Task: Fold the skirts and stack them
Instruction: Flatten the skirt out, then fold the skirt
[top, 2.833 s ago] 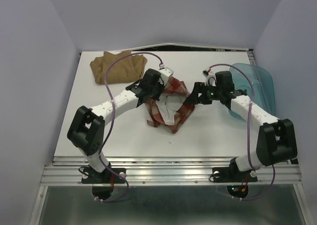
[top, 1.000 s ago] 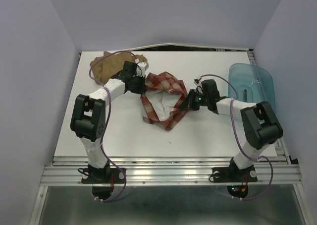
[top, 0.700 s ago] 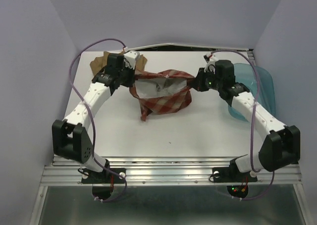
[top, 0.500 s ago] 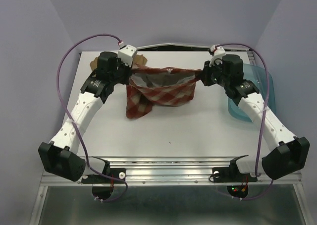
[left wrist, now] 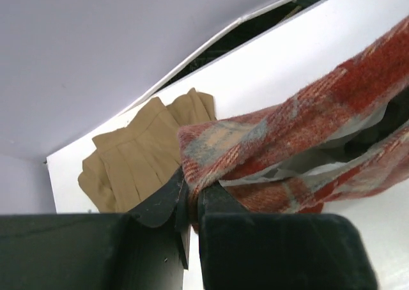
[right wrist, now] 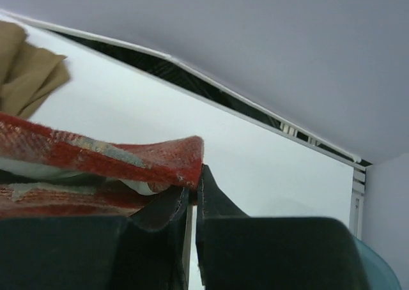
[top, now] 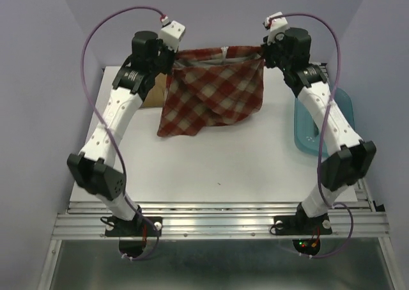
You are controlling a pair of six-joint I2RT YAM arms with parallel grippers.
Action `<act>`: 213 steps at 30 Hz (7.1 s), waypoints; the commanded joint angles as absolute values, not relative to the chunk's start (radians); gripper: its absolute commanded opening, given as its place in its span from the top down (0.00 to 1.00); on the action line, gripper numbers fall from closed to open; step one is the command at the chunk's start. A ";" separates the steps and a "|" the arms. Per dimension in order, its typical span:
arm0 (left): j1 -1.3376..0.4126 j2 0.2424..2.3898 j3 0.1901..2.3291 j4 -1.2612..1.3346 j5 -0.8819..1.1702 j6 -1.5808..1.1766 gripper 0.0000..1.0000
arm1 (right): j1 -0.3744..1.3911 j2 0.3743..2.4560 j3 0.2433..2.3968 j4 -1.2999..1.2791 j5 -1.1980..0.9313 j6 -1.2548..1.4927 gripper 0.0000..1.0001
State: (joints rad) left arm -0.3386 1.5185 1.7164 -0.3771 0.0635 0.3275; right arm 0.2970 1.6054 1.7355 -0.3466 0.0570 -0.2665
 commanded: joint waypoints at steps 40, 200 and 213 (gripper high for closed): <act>-0.287 1.124 0.992 -0.692 0.525 0.773 0.18 | 0.121 1.235 1.235 -1.125 -0.560 -0.703 0.01; -0.094 1.979 1.743 -0.658 0.365 0.611 0.36 | 0.322 2.374 2.031 -0.129 -0.483 -0.770 0.23; -0.055 2.042 1.689 -0.676 0.419 0.635 0.36 | 0.322 2.476 2.043 -0.244 -0.589 -1.020 0.46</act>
